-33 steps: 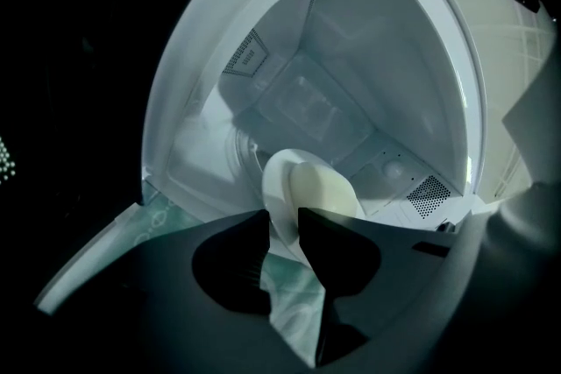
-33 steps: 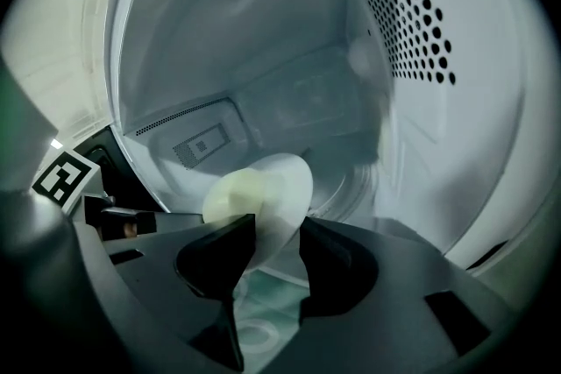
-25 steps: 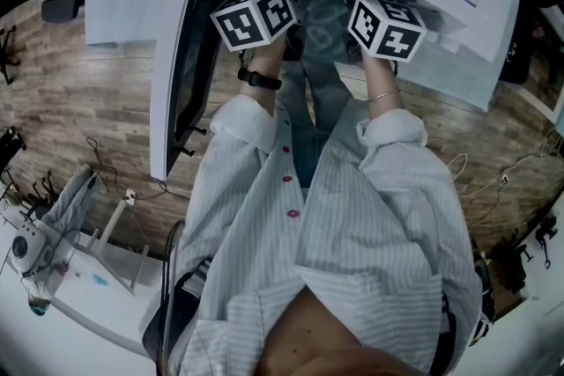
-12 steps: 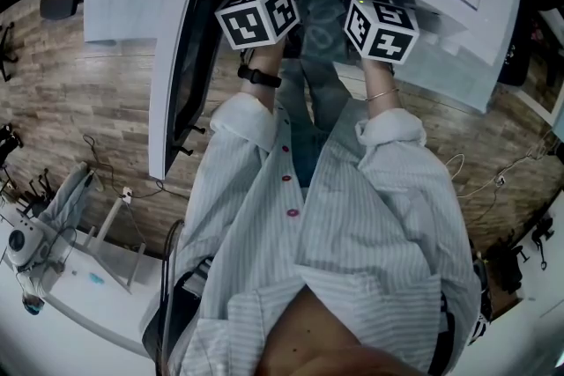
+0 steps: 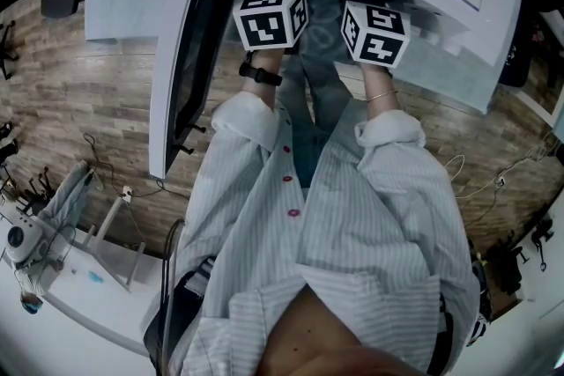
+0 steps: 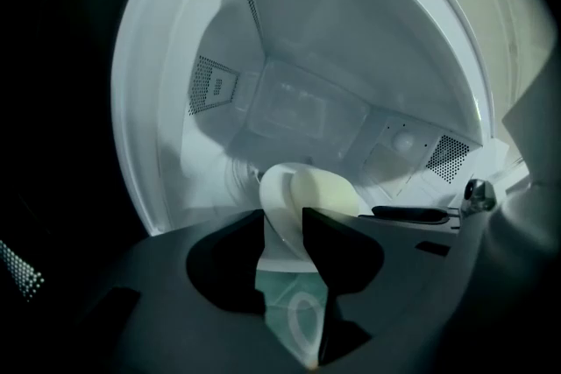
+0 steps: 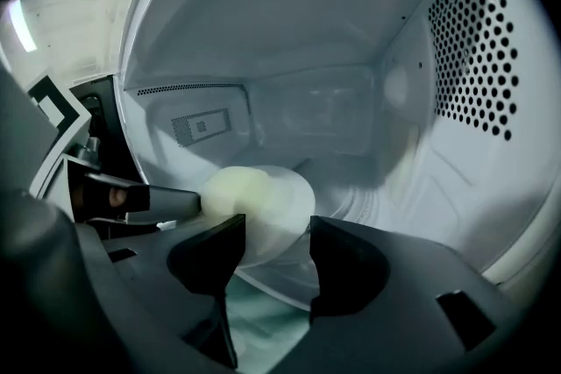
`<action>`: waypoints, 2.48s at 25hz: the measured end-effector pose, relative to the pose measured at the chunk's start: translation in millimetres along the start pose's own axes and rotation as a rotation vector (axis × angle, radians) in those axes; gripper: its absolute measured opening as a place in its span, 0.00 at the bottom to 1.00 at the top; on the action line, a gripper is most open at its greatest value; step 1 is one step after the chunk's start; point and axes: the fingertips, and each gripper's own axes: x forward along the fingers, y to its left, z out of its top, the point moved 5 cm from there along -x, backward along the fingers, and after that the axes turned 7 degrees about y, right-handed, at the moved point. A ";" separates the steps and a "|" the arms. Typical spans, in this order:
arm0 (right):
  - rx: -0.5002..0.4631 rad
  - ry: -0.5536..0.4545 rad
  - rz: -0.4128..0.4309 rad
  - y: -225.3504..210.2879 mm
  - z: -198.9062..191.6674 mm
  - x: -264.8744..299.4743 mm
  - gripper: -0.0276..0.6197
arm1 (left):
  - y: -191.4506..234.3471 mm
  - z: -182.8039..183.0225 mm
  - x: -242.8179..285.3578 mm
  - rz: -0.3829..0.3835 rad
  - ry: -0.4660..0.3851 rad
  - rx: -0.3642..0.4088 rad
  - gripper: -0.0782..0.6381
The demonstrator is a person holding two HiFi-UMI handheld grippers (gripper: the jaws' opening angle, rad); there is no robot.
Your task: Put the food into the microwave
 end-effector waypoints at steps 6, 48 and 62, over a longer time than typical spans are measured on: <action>0.044 -0.004 0.028 -1.6 -1.5 -2.3 0.40 | -0.9 3.0 -5.0 0.000 -0.070 0.019 0.29; 0.017 -0.261 0.368 34.3 63.2 -136.4 0.11 | -99.7 51.7 -128.6 -0.222 -0.309 0.159 0.13; 0.009 -0.301 0.447 35.0 84.4 -174.7 0.09 | -127.7 63.5 -157.0 -0.304 -0.338 0.165 0.12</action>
